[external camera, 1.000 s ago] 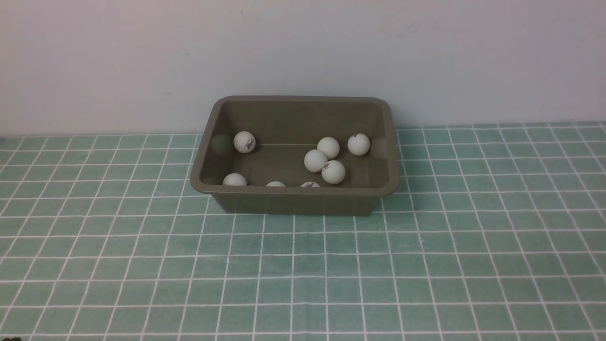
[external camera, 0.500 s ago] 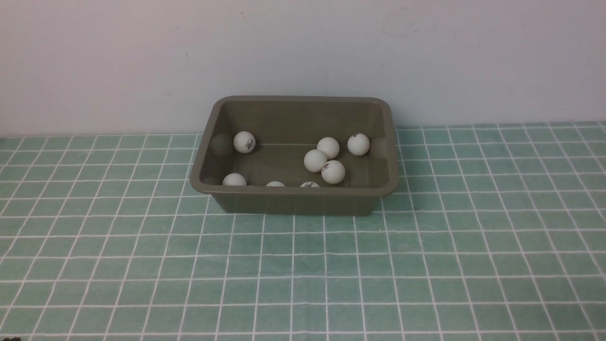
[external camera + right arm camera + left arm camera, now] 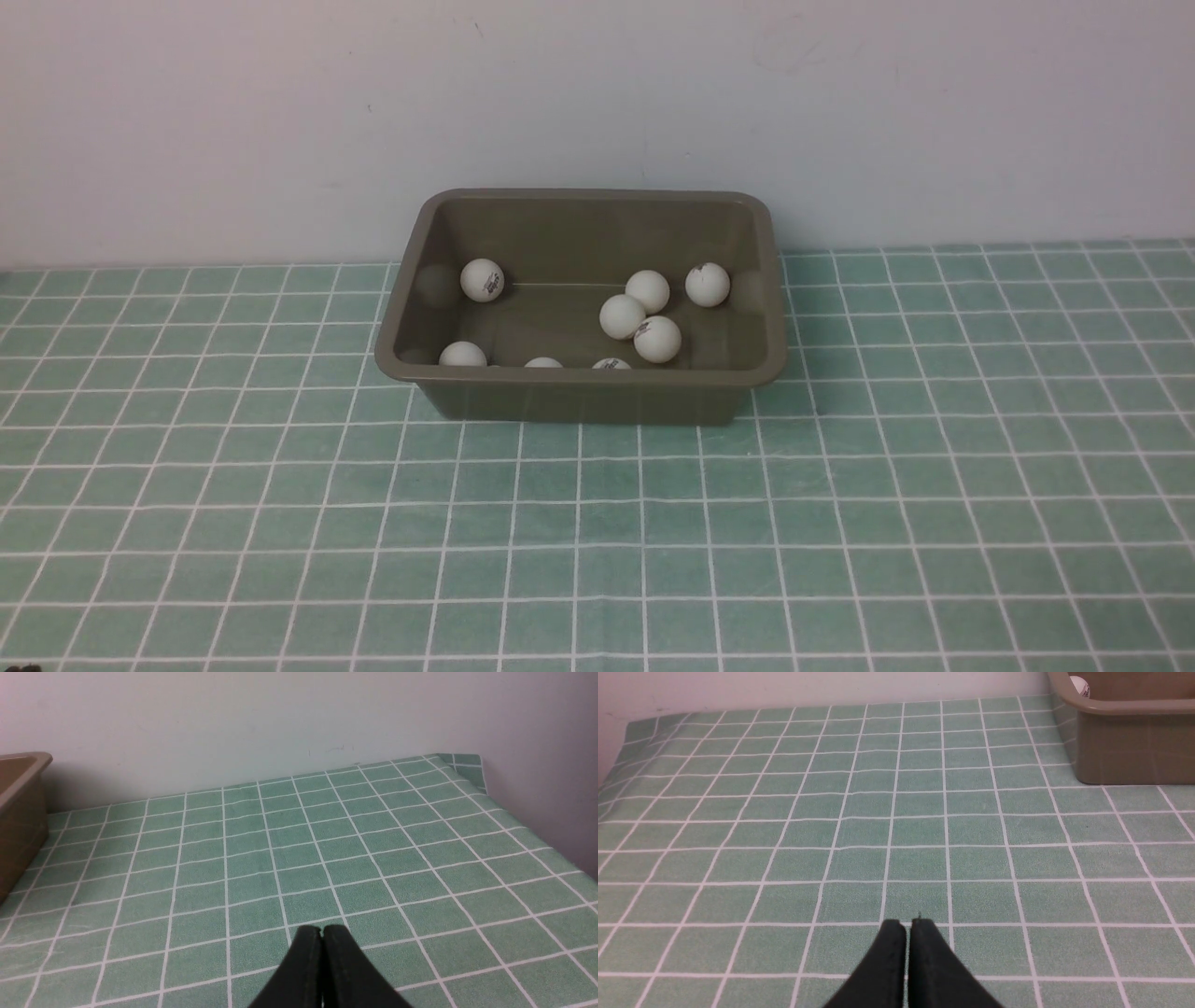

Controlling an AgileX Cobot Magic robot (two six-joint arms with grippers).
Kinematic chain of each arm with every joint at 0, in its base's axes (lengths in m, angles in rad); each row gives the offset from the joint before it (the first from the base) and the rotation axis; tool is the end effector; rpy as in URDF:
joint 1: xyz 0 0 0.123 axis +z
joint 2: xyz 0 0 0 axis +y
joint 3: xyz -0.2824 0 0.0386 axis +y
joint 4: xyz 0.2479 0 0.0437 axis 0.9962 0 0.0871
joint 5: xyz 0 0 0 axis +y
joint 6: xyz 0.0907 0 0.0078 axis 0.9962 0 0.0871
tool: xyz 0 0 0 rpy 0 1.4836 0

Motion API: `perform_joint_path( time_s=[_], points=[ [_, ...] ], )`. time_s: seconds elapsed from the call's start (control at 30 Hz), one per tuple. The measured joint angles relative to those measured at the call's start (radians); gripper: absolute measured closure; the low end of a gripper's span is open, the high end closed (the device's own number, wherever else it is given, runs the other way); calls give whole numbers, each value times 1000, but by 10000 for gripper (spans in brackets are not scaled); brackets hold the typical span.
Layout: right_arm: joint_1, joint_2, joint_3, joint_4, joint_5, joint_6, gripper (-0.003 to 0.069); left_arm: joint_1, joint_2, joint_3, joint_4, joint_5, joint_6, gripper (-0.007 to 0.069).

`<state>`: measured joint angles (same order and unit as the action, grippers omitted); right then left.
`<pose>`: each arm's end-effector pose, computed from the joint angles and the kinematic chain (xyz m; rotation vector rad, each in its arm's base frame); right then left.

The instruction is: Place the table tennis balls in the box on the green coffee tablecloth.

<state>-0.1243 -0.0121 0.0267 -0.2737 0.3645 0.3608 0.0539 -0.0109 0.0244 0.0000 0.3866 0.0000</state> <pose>0.0512 -0.0153 0.1731 0.2777 1.8292 -0.1032 0.0522 0.0028 0.1707 -0.0508 1.8832 0.0369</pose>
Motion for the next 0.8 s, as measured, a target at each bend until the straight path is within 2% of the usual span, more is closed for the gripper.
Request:
perform_joint_path(
  time_s=[0.8],
  points=[
    [0,0,0,5,1,11,675,0,0,0,0,0,0,629]
  ],
)
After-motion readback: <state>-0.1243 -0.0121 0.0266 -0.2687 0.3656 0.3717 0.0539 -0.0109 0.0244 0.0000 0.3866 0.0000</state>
